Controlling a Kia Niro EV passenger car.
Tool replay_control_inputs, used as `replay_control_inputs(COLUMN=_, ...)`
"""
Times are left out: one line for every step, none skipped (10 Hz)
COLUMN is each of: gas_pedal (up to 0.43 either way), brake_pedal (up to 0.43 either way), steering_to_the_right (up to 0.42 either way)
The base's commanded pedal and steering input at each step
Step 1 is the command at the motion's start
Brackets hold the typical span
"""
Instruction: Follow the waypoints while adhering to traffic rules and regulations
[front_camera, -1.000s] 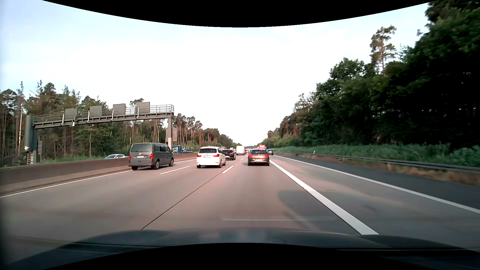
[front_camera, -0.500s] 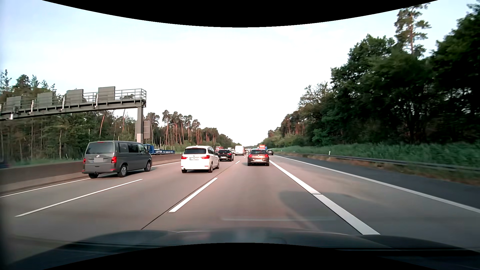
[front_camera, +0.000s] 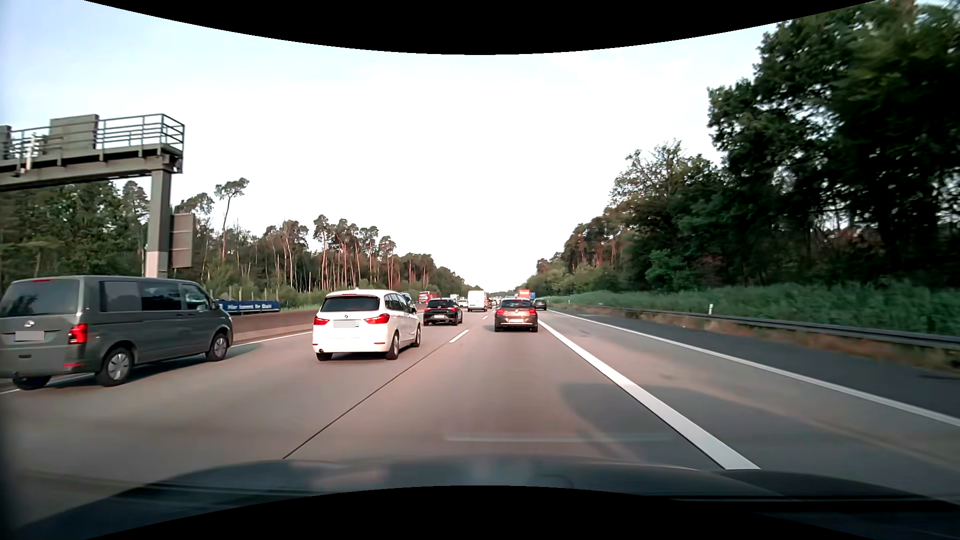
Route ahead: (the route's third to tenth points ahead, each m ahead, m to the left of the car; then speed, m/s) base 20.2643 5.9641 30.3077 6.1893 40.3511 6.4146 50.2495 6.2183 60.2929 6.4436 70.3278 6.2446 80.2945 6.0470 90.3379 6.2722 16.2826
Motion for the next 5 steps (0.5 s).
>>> replay_control_inputs(gas_pedal=0.000, brake_pedal=0.098, steering_to_the_right=-0.003)
replay_control_inputs(gas_pedal=0.000, brake_pedal=0.104, steering_to_the_right=-0.003)
replay_control_inputs(gas_pedal=0.000, brake_pedal=0.098, steering_to_the_right=-0.003)
replay_control_inputs(gas_pedal=0.000, brake_pedal=0.098, steering_to_the_right=-0.003)
replay_control_inputs(gas_pedal=0.000, brake_pedal=0.085, steering_to_the_right=-0.004)
